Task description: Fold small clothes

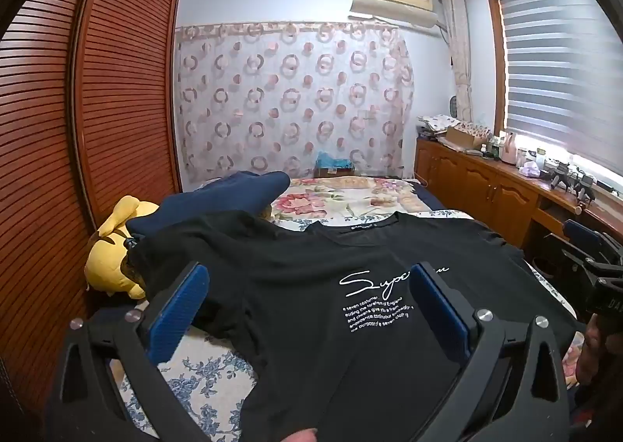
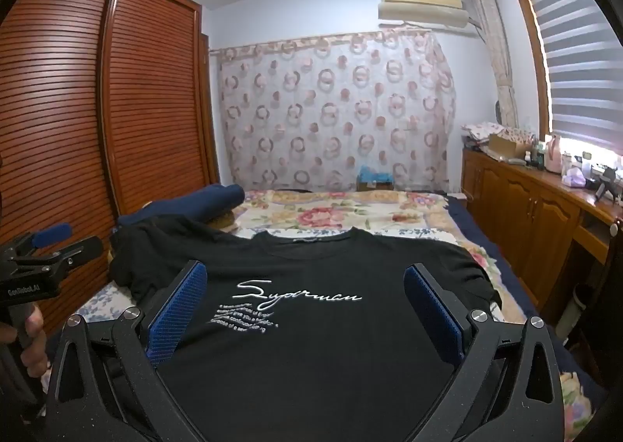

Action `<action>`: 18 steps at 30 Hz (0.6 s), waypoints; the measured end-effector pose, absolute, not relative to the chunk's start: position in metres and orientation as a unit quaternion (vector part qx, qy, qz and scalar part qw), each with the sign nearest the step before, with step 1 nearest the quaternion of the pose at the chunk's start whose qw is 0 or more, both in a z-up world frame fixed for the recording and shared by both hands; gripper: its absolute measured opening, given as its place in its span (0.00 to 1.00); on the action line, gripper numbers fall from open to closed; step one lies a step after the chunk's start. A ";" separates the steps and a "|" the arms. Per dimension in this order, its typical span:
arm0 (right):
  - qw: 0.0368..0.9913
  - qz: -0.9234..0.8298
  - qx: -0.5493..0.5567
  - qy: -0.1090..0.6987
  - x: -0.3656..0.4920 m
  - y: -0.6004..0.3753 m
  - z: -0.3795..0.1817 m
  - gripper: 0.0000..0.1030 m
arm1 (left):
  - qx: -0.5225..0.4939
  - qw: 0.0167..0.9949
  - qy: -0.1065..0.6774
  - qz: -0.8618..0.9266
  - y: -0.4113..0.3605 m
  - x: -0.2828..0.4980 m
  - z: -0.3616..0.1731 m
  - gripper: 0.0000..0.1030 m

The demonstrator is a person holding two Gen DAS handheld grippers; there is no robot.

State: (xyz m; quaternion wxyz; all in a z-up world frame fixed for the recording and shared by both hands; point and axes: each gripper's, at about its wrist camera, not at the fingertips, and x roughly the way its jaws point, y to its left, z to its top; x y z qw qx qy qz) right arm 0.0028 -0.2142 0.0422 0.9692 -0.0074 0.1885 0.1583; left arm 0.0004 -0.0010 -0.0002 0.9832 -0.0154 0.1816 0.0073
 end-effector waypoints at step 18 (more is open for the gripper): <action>0.969 0.159 -0.009 0.187 0.003 -0.214 0.043 1.00 | -0.019 0.983 0.184 0.006 -0.001 0.000 0.000 1.00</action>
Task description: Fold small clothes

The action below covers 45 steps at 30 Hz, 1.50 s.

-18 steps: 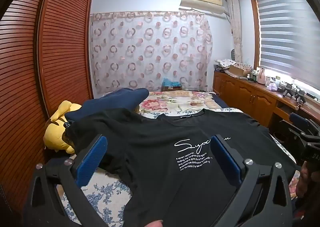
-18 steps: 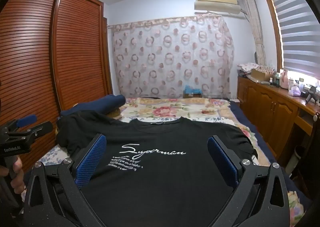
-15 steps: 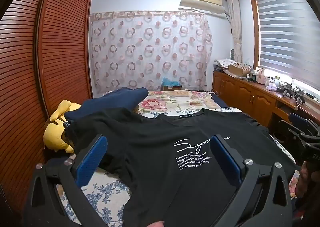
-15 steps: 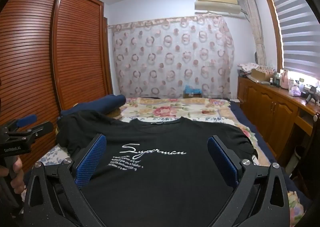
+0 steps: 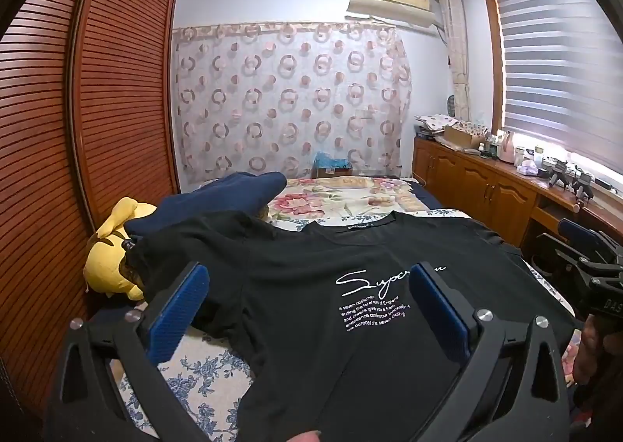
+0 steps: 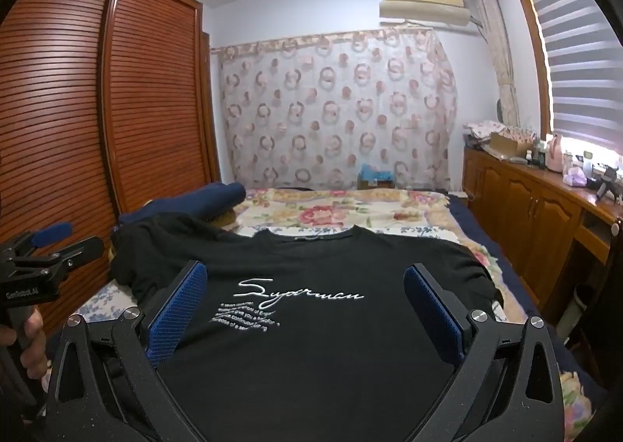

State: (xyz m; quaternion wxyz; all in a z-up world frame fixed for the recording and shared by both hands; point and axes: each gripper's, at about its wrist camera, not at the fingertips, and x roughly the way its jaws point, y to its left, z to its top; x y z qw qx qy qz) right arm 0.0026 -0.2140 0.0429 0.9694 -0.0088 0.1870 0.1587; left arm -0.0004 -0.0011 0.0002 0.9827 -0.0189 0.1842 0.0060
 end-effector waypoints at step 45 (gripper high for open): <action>0.969 0.159 -0.009 0.188 0.001 -0.214 0.043 1.00 | -0.011 0.984 0.179 0.005 -0.013 -0.006 0.013 1.00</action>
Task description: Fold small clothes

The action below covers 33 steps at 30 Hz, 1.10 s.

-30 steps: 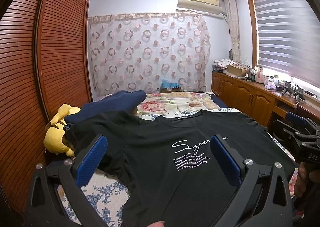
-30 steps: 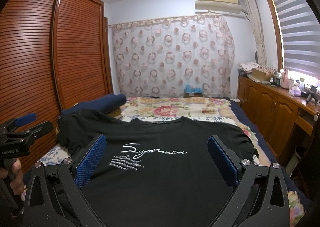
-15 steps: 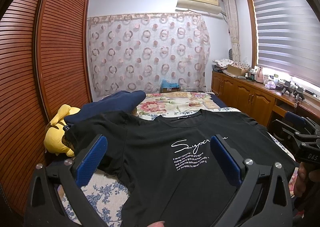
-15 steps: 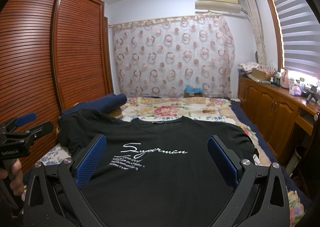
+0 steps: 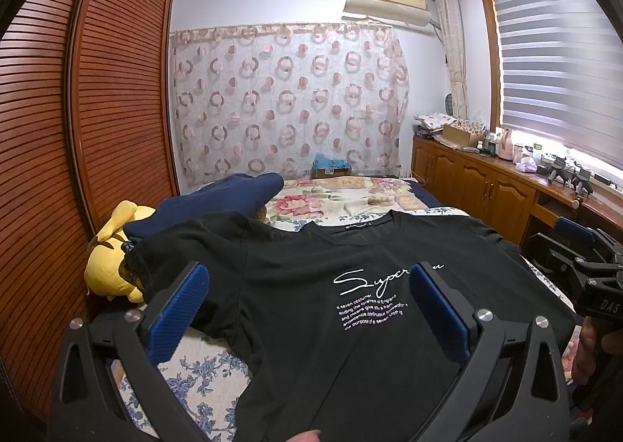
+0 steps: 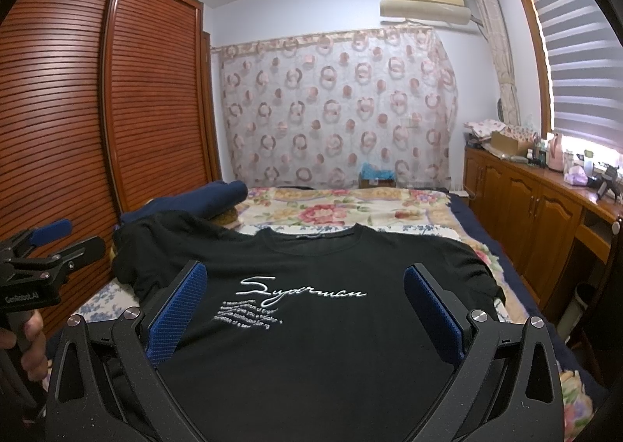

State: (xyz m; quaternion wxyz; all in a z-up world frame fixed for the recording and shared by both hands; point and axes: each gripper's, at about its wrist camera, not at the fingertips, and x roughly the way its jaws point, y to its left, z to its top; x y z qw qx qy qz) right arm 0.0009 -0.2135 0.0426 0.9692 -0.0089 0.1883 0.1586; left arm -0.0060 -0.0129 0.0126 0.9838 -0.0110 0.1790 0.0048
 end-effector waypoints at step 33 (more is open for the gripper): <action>0.967 0.162 -0.009 0.195 0.002 -0.219 0.026 1.00 | -0.016 0.980 0.196 0.003 -0.008 -0.001 -0.009 1.00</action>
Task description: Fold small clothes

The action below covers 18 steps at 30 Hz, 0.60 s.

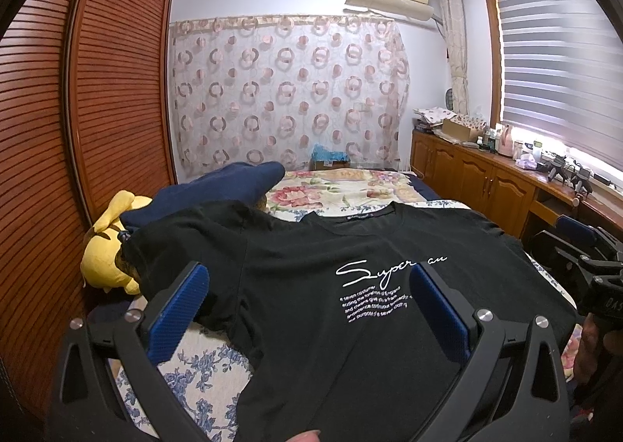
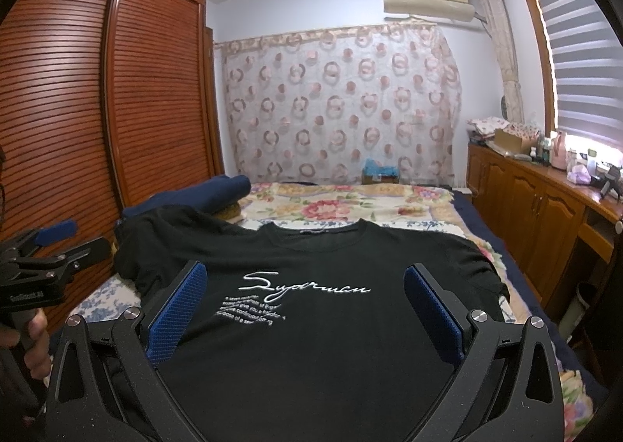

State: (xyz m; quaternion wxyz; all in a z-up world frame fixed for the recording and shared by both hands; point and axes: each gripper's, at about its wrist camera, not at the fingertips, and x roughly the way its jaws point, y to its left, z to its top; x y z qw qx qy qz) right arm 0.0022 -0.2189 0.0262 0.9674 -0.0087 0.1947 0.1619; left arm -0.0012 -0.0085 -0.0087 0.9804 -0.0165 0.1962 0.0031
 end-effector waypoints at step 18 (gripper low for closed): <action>0.953 0.188 -0.012 0.237 0.036 -0.198 -0.014 1.00 | -0.045 0.966 0.247 0.056 0.067 0.011 -0.046 1.00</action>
